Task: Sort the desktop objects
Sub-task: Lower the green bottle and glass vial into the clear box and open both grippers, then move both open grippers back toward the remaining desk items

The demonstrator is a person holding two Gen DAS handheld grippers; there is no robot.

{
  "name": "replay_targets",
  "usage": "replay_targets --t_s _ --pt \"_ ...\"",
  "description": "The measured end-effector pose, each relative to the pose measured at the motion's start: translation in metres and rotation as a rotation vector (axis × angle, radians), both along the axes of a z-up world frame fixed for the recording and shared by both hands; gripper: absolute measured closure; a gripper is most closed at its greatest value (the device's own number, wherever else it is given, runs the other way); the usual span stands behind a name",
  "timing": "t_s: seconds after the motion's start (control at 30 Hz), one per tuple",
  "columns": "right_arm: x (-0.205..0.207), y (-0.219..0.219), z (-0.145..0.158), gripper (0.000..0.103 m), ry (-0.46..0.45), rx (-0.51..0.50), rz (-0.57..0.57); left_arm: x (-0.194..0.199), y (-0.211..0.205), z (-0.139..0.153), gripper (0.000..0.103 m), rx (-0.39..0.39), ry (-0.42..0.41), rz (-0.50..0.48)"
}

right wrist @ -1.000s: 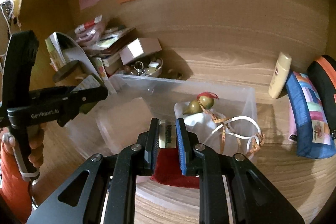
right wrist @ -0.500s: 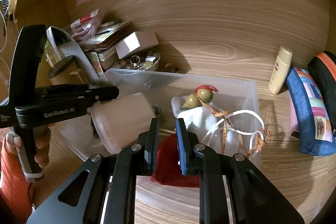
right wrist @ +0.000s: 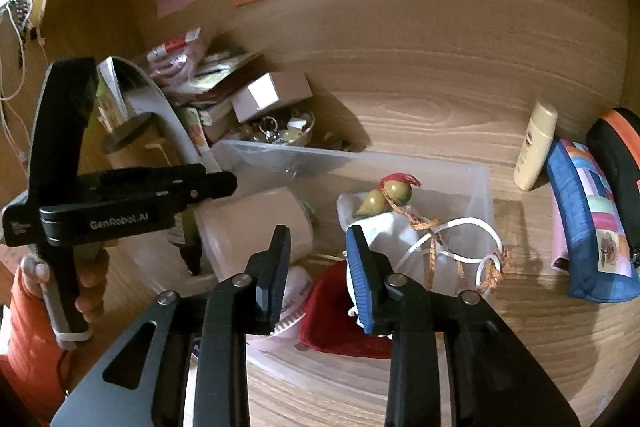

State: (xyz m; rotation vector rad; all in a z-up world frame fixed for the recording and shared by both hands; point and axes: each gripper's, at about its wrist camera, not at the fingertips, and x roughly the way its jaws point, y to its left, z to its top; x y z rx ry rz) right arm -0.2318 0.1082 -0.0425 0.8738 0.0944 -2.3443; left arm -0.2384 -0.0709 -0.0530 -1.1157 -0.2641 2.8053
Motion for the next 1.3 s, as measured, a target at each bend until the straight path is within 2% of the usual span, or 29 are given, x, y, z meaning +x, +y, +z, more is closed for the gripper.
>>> replay_targets --t_s 0.1,0.27,0.4,0.57,0.83,1.1,1.3 --pt "0.001 0.001 0.002 0.073 0.005 -0.004 -0.004 0.002 -0.001 0.001 0.045 -0.004 0.004 0.009" --pt "0.004 0.003 0.006 0.058 0.025 -0.016 -0.009 0.005 0.001 0.003 0.038 -0.002 0.009 0.0" --pt "0.006 0.005 0.008 0.052 0.037 -0.027 -0.016 0.008 0.002 0.007 0.037 -0.013 0.011 0.007" --pt "0.005 0.007 0.008 0.034 0.041 -0.033 -0.042 0.017 0.005 0.014 0.028 -0.038 0.021 0.022" --pt "0.004 0.007 0.007 0.024 0.024 -0.05 -0.024 0.04 0.007 0.027 0.014 -0.088 0.048 0.051" --pt "0.014 0.007 0.017 0.02 0.042 -0.018 -0.052 0.078 0.006 0.043 0.007 -0.149 0.107 0.079" --pt "0.035 0.016 0.028 0.015 0.044 -0.049 -0.079 0.101 0.007 0.047 0.004 -0.158 0.13 0.088"
